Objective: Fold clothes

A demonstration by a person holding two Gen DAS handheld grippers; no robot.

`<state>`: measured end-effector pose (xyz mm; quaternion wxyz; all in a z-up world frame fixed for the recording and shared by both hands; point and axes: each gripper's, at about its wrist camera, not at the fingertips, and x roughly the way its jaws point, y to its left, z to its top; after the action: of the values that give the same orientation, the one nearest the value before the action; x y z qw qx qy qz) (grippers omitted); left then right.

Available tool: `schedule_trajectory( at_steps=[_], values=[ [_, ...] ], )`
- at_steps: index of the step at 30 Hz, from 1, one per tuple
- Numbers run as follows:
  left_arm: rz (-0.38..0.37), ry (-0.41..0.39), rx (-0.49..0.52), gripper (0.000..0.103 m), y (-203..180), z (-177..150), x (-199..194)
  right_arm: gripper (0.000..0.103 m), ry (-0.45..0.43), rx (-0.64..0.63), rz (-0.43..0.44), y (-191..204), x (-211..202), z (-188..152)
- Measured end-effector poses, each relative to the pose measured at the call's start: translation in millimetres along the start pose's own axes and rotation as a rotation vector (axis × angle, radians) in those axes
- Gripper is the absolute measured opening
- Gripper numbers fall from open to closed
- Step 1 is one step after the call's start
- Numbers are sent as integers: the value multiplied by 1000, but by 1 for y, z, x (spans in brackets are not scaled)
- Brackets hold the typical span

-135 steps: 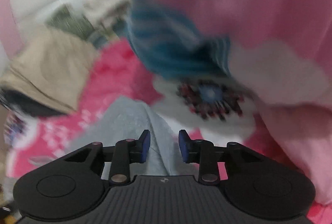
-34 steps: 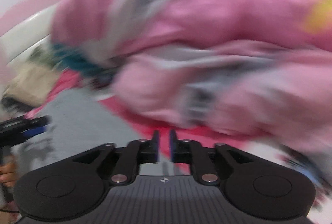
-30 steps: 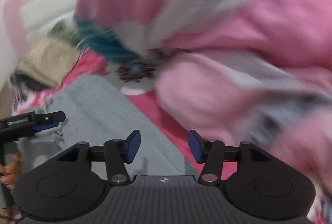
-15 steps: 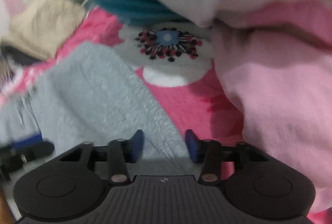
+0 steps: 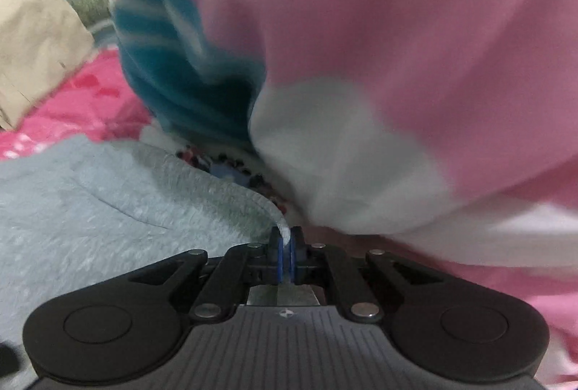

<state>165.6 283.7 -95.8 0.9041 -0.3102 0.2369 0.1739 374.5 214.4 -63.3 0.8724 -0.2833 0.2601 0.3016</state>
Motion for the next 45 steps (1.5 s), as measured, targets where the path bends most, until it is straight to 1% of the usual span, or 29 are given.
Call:
schedule_trajectory(
  at_steps=[6, 7, 8, 9, 10, 15, 16, 18, 19, 20, 21, 23, 26, 27, 28, 32, 34, 36, 38, 40, 43, 45],
  values=[
    [-3, 5, 6, 56, 2, 1, 3, 5, -36, 20, 83, -1, -11, 6],
    [-1, 3, 3, 56, 2, 1, 2, 8, -42, 23, 97, -1, -12, 7],
    [1, 1, 1, 56, 3, 1, 1, 14, -48, 26, 111, -2, -14, 8],
    [3, -1, -2, 56, 3, 1, 0, 28, -54, 30, 125, -2, -16, 9],
    [5, -6, -11, 56, 4, 1, -2, 34, -59, 33, 139, -2, -18, 10],
    [49, -88, -98, 56, 15, 4, -18, 38, -89, 49, 209, -3, -26, 15],
    [62, -105, -124, 56, 19, 5, -21, 38, -87, 55, 250, -1, -26, 18],
    [84, -128, -173, 56, 28, 7, -25, 38, -55, 76, 416, 11, -17, 27],
    [91, -133, -195, 56, 31, 7, -26, 38, -27, 85, 494, 18, -9, 31],
    [97, -138, -216, 56, 35, 7, -27, 38, 20, 95, 565, 28, 2, 33],
    [103, -144, -237, 56, 39, 8, -28, 36, 59, 98, 614, 39, 15, 35],
    [119, -160, -263, 56, 44, 7, -30, 37, 106, 102, 640, 60, 47, 40],
    [143, -170, -257, 56, 44, 8, -28, 36, 103, 179, 631, 72, 80, 48],
    [151, -172, -254, 56, 44, 8, -28, 38, 98, 195, 616, 76, 88, 51],
    [157, -170, -251, 56, 44, 9, -26, 36, 86, 196, 583, 80, 88, 54],
    [178, -170, -208, 56, 40, 6, -22, 36, 40, 197, 452, 94, 90, 65],
    [180, -173, -197, 56, 40, 5, -22, 37, 27, 213, 406, 86, 85, 66],
    [183, -176, -190, 56, 40, 5, -23, 38, 20, 272, 373, 56, 66, 62],
    [192, -177, -175, 56, 37, 4, -23, 38, 0, 335, 382, 9, 33, 52],
    [188, -191, -151, 56, 31, 3, -25, 39, -14, 356, 389, -36, -5, 36],
    [179, -213, -114, 56, 21, 1, -28, 40, -26, 383, 347, -97, -69, -5],
    [163, -223, -85, 56, 13, 0, -30, 41, -13, 422, 315, -125, -104, -39]
  ],
)
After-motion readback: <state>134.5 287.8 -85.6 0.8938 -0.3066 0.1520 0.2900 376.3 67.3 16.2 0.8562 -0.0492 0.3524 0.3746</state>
